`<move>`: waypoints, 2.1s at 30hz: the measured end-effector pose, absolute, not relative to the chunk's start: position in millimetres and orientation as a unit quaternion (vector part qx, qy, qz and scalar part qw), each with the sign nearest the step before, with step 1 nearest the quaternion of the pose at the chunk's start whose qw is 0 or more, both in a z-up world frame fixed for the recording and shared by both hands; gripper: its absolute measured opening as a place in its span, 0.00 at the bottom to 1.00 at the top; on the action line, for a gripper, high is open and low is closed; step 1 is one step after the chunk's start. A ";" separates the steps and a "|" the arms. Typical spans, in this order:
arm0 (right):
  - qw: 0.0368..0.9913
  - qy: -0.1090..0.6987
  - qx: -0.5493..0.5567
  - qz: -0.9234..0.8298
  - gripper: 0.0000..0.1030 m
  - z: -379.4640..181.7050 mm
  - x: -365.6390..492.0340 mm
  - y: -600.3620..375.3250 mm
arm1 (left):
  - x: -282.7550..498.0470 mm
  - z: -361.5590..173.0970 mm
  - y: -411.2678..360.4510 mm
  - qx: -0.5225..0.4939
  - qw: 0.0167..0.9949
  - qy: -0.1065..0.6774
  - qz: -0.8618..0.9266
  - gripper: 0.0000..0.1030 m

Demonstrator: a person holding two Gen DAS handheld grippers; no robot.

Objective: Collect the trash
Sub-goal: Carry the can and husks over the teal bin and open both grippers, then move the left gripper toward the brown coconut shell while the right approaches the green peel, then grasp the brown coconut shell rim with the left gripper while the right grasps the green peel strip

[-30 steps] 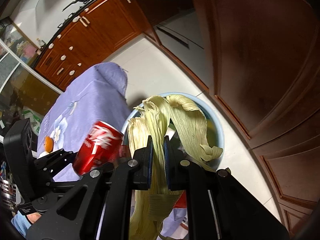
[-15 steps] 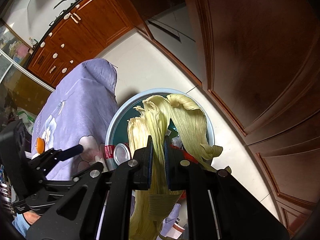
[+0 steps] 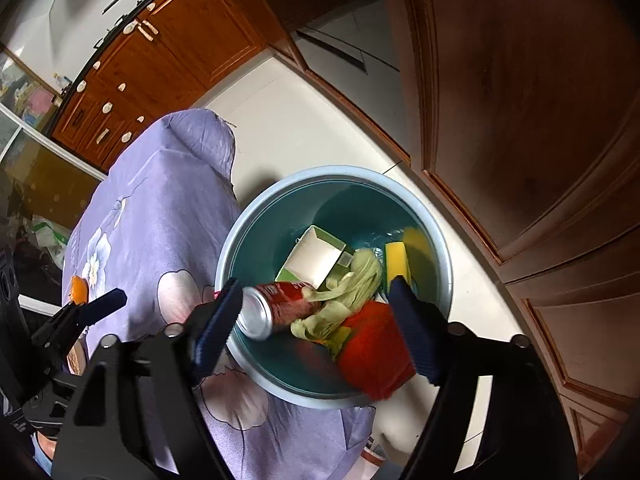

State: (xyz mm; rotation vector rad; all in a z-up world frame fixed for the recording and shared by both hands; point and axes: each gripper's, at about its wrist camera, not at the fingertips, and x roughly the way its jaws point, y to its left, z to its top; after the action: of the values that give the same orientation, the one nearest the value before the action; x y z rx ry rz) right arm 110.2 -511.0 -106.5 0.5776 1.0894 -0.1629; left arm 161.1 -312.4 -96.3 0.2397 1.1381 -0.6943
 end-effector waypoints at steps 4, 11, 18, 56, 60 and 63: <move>0.807 0.515 0.278 -0.083 0.74 -104.9 108.3 -509.6 | 155.1 -92.8 -306.2 0.107 0.780 0.527 -0.322 0.94; 0.810 0.513 0.270 -0.085 0.74 -92.8 103.0 -493.8 | 146.9 -79.0 -286.6 0.098 0.787 0.518 -0.320 0.94; 0.821 0.504 0.254 -0.078 0.74 -72.6 96.9 -469.6 | 139.0 -61.5 -257.3 0.087 0.800 0.503 -0.316 0.94; 0.817 0.563 0.105 0.071 0.77 -56.8 183.2 -193.4 | 144.6 -84.5 116.9 -0.084 0.857 0.503 -0.070 0.94; 0.811 0.572 0.098 0.074 0.77 -64.1 191.8 -179.3 | 150.7 -96.5 122.9 -0.087 0.854 0.507 -0.073 0.94; 0.809 0.576 0.092 0.078 0.77 -70.9 198.5 -167.4 | 156.1 -103.6 120.4 -0.081 0.853 0.509 -0.082 0.83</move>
State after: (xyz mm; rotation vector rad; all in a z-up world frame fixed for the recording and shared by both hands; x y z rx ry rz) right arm 198.5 -167.4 -70.9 0.1973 1.2317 0.1663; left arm 156.1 120.4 -103.6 -0.1697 1.0699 -0.1725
